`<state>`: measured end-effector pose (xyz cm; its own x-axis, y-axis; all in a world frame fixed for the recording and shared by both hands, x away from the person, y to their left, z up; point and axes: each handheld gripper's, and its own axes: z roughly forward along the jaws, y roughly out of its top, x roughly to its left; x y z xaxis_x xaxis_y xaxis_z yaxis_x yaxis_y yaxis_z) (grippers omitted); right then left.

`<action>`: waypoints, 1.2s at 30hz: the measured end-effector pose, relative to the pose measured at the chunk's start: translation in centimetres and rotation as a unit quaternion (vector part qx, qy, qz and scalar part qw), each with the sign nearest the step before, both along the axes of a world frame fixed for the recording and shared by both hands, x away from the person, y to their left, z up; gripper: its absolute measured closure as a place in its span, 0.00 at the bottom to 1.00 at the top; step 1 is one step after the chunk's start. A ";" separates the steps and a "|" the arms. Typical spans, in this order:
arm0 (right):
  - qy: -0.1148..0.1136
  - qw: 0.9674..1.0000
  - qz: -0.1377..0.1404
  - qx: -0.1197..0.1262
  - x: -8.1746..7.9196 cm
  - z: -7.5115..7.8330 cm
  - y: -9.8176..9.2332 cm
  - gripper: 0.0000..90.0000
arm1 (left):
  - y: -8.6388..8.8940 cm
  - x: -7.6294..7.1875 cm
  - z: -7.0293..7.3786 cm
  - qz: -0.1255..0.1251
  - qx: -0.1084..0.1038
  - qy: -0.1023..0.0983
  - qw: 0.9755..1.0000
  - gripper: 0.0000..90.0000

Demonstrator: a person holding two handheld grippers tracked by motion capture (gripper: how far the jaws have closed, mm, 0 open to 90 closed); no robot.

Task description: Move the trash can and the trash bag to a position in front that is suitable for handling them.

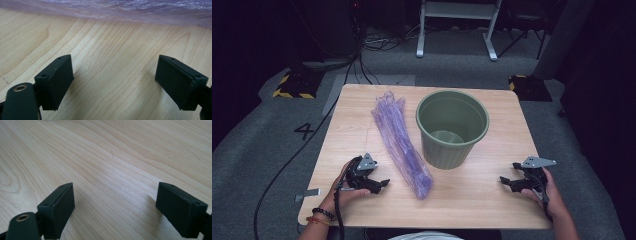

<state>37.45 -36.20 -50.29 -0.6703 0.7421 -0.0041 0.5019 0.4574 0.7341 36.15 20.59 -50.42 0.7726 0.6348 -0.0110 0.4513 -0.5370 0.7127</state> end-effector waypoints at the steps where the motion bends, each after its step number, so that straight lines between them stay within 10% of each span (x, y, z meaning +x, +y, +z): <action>1: 0.000 1.000 0.000 0.000 0.0 0.0 0.0 0.17 | 0.0 0.0 0.0 0.000 0.000 0.000 1.000 0.16; 36: 0.000 1.000 -0.002 0.000 0.0 0.0 0.0 0.16 | -1.5 0.6 0.5 -0.002 0.000 -0.008 1.000 0.17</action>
